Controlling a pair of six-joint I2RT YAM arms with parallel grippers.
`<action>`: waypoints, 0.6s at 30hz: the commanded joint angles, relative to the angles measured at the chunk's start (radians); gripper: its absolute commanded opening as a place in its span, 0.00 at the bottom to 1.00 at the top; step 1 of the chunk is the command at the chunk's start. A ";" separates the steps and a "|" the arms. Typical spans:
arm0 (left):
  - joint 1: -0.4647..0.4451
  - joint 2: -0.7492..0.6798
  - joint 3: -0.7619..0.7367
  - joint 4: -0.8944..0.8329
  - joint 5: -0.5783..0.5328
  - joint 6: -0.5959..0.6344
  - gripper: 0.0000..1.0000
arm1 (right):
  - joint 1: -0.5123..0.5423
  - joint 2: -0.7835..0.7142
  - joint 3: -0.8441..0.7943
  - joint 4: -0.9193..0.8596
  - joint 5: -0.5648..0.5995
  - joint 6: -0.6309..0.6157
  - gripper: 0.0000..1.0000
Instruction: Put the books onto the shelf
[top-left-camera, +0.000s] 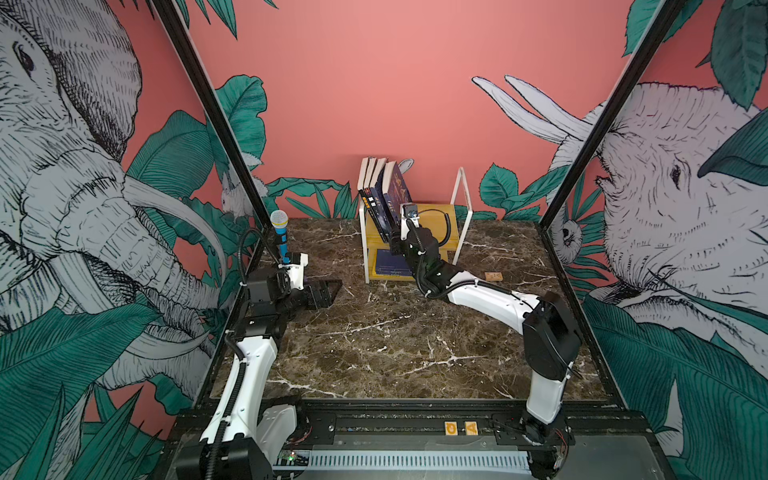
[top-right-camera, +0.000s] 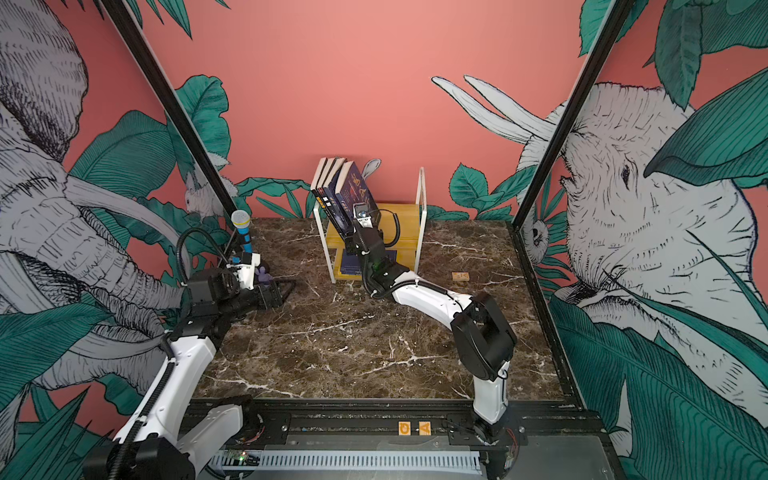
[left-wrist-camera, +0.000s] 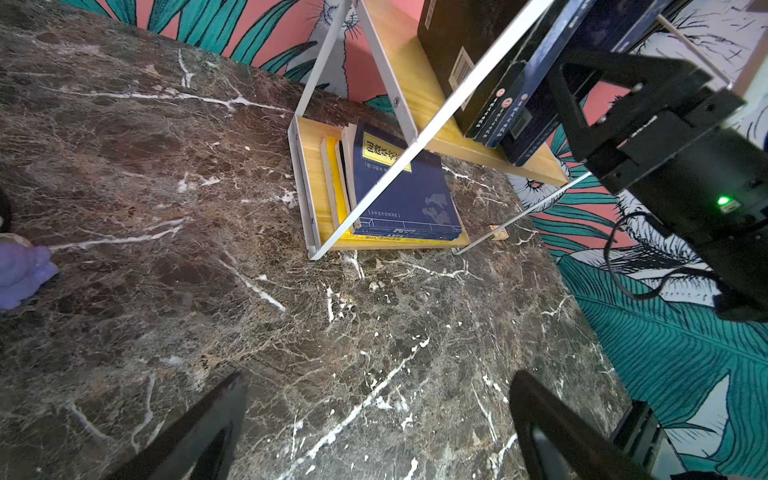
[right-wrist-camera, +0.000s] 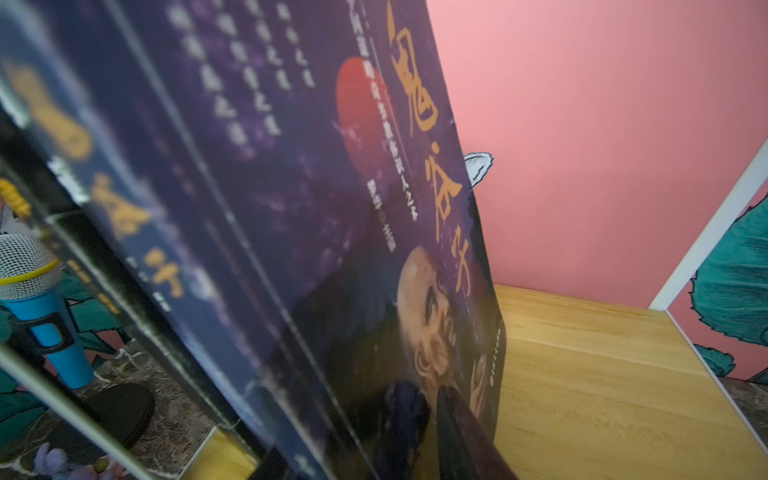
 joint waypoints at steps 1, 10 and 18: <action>-0.004 -0.011 -0.013 -0.006 0.002 0.026 0.99 | 0.015 -0.045 -0.037 0.031 -0.080 -0.018 0.49; -0.002 -0.005 -0.012 -0.005 0.005 0.023 0.99 | 0.027 -0.135 -0.189 0.048 -0.101 -0.013 0.56; 0.001 -0.006 -0.010 -0.007 0.005 0.023 0.99 | 0.057 -0.313 -0.281 -0.036 -0.089 0.006 0.57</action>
